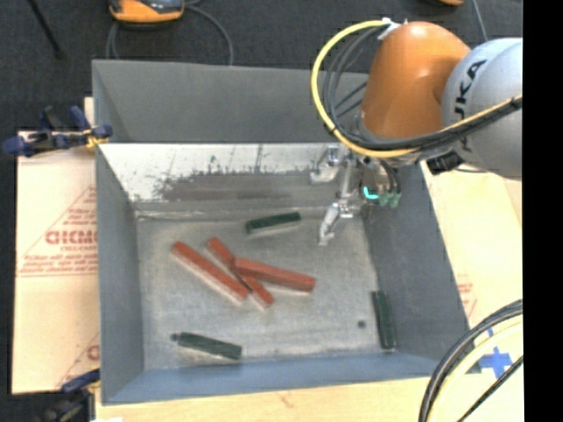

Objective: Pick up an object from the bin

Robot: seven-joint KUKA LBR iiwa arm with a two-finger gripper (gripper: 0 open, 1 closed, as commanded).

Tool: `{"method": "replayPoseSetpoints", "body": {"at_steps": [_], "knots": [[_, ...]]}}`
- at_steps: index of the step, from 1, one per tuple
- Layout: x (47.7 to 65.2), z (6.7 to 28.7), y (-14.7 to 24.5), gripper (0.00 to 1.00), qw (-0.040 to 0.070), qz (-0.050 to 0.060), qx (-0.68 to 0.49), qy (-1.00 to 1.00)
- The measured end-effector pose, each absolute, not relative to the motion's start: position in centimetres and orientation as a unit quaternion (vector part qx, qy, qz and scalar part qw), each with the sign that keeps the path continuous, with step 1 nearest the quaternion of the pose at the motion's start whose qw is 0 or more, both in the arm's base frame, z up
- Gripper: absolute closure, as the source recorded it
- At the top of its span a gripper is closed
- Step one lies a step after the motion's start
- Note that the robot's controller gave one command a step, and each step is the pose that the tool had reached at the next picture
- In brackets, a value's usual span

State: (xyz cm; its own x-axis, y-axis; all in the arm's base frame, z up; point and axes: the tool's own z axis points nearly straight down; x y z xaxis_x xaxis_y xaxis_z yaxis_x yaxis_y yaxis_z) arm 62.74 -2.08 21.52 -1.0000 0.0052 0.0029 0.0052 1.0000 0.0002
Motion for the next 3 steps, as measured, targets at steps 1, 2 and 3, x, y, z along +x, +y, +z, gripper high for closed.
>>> {"method": "replayPoseSetpoints", "body": {"at_steps": [1,2,3], "knots": [[62.9,22.0,-2.1,0.0,-0.003,0.0,-0.003,-1.0],[64.4,14.4,0.5,0.0,-0.005,-0.001,-0.033,-0.999],[64.6,10.3,1.2,0.0,0.0,-0.001,-0.042,-0.999]]}}
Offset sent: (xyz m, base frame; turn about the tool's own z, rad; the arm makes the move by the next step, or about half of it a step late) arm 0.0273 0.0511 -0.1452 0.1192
